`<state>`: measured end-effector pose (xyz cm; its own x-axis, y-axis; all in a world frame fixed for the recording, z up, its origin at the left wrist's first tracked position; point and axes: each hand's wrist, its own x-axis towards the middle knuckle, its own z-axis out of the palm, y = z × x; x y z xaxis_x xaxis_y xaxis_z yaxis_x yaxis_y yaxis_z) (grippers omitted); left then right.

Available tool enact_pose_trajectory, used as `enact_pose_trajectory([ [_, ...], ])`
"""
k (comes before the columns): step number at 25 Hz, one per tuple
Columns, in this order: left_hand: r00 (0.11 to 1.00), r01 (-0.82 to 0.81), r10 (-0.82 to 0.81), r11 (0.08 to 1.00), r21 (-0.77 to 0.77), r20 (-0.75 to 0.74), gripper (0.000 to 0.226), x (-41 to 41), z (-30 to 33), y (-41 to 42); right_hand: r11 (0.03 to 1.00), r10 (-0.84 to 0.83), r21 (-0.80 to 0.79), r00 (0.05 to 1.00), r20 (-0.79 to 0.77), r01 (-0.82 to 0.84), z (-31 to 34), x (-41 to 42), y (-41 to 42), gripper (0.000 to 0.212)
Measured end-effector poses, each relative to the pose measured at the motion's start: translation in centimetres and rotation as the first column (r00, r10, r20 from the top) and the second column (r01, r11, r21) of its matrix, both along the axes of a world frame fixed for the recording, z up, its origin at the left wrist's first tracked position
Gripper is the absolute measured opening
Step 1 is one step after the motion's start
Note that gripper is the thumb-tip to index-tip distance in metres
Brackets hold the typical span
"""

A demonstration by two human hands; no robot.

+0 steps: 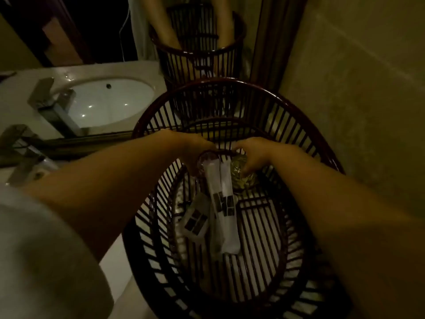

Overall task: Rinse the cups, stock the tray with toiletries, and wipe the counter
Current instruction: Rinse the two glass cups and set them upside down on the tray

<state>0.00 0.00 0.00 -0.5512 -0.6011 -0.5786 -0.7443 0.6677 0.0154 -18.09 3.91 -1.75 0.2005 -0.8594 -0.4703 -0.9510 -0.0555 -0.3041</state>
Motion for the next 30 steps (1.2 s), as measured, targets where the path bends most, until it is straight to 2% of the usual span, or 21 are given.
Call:
enact_pose_trajectory([
  [3,0.993,-0.06,0.068,0.994,0.088,-0.093,0.082,0.0,-1.1,-0.5,1.0,0.007,-0.015,1.0,-0.014,-0.007,-1.3,-0.1,0.0,0.073],
  [8,0.986,0.025,-0.037,0.997,-0.074,-0.165,0.069,-0.9,-2.5,-0.6,0.996,-0.011,-0.088,1.0,-0.016,0.01,-1.8,-0.2,0.1,0.066],
  [12,0.978,-0.069,0.055,0.996,-0.064,-0.199,0.06,-0.6,-2.7,-0.9,0.998,-0.007,-0.059,0.996,-0.088,0.002,-0.8,0.1,0.5,0.062],
  [16,0.986,-0.091,0.074,0.99,-0.106,-0.148,0.059,-0.5,-1.1,-0.8,0.999,0.027,-0.034,0.984,-0.177,-0.033,1.9,0.1,0.8,0.06],
  [24,0.988,-0.135,0.117,0.969,-0.206,-0.096,0.058,1.4,9.3,1.7,0.968,0.079,-0.233,0.995,-0.053,-0.089,11.5,-0.2,1.6,0.06],
  [27,0.971,-0.198,0.158,0.953,-0.229,-0.182,0.054,3.2,13.8,4.4,0.961,0.121,-0.251,0.993,0.006,-0.116,15.7,0.4,3.2,0.061],
  [30,0.947,-0.246,0.174,0.934,-0.258,-0.27,0.053,5.0,18.4,7.9,0.943,0.209,-0.263,0.978,-0.014,-0.206,20.2,1.9,5.4,0.057],
])
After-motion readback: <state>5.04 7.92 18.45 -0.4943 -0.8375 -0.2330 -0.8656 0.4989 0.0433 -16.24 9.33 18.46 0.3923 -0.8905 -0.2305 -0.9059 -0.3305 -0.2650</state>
